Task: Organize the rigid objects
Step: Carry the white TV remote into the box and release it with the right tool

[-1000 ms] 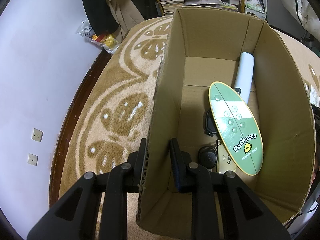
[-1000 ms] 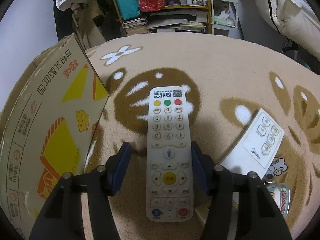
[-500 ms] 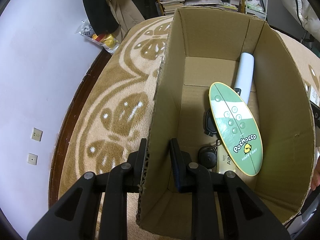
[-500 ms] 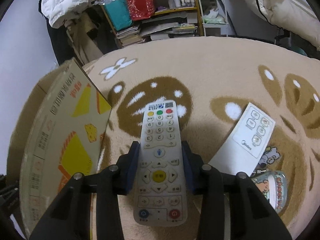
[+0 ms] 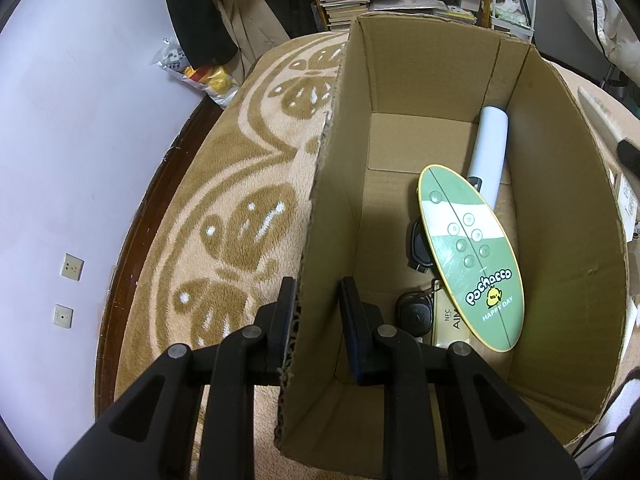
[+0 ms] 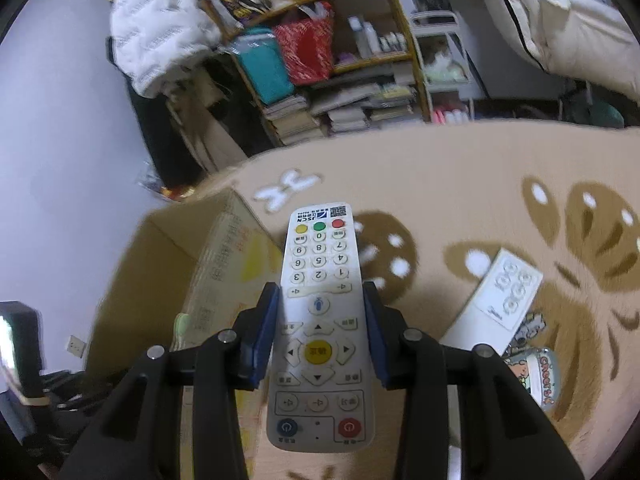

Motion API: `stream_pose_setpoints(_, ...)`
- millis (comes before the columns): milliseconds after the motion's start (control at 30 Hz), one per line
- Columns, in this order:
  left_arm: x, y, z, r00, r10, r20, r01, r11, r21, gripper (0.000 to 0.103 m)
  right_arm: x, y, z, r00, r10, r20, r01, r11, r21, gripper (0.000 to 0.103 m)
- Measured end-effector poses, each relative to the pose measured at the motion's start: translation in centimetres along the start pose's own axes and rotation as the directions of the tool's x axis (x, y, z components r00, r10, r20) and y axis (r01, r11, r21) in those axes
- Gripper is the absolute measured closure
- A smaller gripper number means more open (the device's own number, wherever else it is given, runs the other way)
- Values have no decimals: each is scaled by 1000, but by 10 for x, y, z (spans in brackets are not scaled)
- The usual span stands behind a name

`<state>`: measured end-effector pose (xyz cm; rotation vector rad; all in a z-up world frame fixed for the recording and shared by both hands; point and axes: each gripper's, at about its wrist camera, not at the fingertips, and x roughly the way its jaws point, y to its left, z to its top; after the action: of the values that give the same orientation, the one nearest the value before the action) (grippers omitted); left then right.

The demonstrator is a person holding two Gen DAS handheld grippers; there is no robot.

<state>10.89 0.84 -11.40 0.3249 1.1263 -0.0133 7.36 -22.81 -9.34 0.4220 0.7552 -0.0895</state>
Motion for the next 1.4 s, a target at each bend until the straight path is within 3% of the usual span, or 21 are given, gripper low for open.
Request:
stream_pose_setpoints(400, 0, -1, 0, 1000, 2, 0, -2, 1000, 1, 81, -34, 67, -4, 989, 139, 50, -132, 983, -125, 60)
stream_pose_setpoints(800, 1, -1, 0, 1000, 1, 0, -1, 1000, 1, 81, -15, 94, -27, 984, 171, -38, -175, 966, -191, 60)
stream_pose_setpoints(900, 1, -1, 0, 1000, 1, 0, -1, 1000, 1, 81, -13, 97, -30, 985, 169, -44, -174, 965, -198, 60)
stream_pose_setpoints(1000, 1, -1, 0, 1000, 2, 0, -2, 1000, 1, 81, -11, 98, -31, 986, 162, -49, -169, 962, -214, 81)
stream_pose_setpoints(1267, 2, 1, 0, 1000, 6, -4, -6, 1000, 3, 81, -13, 97, -30, 989, 144, -30, -147, 962, -231, 81)
stream_pose_setpoints(1400, 1, 1, 0, 1000, 6, -4, -6, 1000, 4, 81, -22, 101, -24, 997, 73, 14, -66, 954, -291, 74)
